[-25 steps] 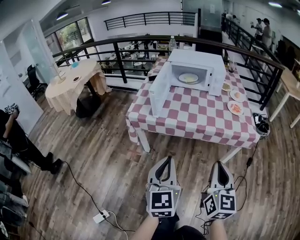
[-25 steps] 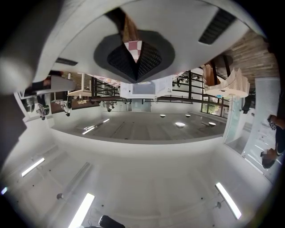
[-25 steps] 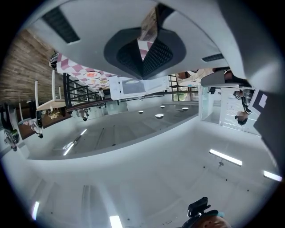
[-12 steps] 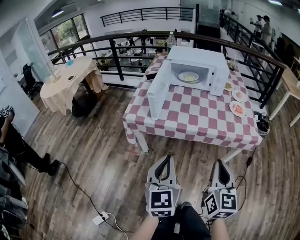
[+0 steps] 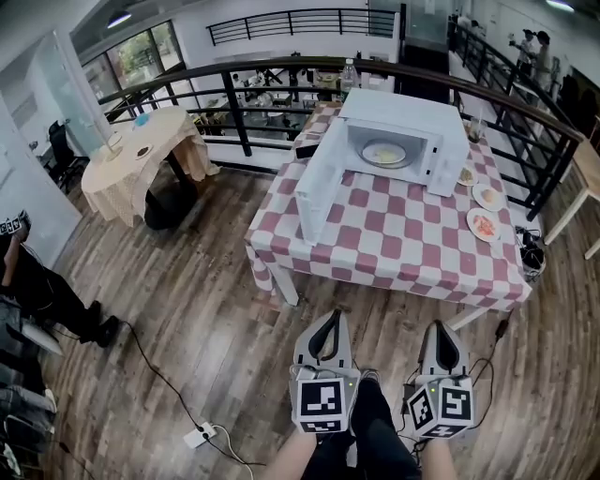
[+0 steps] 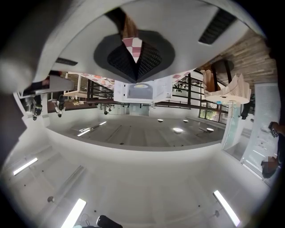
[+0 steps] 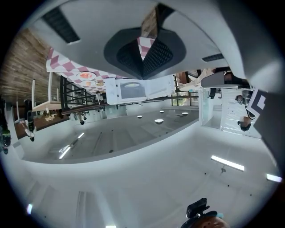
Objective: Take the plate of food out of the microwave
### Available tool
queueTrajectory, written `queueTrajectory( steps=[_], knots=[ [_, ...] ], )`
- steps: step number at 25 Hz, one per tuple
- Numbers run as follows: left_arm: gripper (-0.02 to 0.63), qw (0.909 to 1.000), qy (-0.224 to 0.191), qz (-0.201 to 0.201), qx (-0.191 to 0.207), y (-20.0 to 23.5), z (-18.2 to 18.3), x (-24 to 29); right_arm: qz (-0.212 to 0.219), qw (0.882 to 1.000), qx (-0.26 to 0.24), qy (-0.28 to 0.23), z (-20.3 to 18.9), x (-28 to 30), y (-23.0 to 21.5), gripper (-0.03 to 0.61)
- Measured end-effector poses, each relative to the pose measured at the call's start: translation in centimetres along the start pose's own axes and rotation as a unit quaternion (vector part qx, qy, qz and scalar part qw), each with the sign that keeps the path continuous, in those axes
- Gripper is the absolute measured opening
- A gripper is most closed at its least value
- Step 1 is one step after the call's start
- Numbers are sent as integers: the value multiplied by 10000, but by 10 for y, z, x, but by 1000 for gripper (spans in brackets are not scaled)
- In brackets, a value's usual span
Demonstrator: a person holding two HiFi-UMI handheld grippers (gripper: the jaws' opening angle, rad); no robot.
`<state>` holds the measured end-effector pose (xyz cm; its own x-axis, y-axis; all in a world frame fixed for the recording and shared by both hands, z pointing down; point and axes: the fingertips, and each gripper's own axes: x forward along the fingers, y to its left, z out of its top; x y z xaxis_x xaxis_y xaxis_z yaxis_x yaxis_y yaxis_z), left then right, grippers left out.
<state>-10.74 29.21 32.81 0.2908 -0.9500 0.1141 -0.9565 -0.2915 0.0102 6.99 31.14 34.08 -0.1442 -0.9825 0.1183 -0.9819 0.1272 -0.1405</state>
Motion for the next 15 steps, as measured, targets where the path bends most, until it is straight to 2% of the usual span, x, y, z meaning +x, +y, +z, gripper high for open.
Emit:
queueTrajectory(
  steps=[15],
  knots=[
    [12,9998,-7,187,-19,6,13,93,230,9997,39,32,17,96,-29,-5]
  ],
)
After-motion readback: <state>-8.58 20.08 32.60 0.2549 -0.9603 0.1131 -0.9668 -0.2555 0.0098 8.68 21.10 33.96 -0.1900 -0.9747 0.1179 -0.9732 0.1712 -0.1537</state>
